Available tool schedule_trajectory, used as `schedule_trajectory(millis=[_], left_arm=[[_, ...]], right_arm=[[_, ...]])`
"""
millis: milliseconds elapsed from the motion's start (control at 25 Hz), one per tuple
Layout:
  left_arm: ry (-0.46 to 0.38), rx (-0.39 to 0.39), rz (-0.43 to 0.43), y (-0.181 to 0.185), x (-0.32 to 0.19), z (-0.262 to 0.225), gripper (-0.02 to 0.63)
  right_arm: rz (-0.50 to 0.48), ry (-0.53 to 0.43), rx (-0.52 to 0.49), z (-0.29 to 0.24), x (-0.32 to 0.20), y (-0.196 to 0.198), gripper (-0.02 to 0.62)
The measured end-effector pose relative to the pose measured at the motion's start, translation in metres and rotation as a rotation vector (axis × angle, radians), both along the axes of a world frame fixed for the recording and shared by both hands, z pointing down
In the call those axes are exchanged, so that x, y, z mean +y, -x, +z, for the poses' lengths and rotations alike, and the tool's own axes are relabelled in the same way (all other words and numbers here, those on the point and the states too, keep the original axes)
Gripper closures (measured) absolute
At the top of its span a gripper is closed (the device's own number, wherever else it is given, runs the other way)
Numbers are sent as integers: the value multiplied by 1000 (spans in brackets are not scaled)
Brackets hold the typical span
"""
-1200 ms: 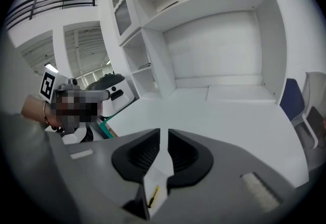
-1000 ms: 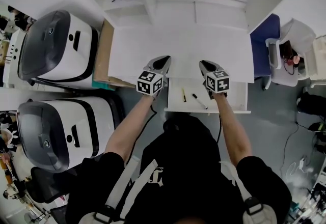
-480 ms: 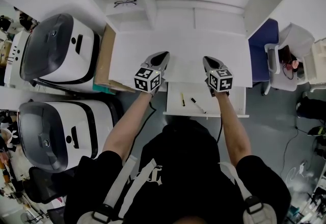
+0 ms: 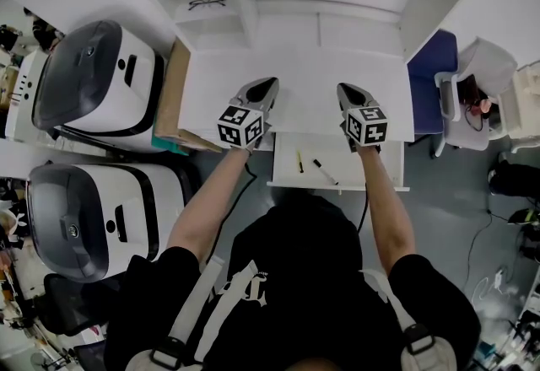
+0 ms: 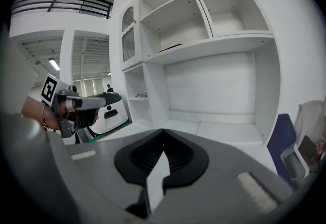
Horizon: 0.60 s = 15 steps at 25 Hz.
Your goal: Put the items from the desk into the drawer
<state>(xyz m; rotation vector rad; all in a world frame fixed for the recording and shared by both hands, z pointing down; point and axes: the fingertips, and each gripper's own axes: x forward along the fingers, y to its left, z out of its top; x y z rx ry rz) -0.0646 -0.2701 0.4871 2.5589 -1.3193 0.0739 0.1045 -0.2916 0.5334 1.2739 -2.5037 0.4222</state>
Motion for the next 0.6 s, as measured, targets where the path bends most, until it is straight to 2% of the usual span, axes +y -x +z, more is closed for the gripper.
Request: schedule_trajectory(millis=[600], left_arm=[[-36,13,8,-10,14,-19,601]], right_arm=[[14,-51,-19,-28,14,-9,592]])
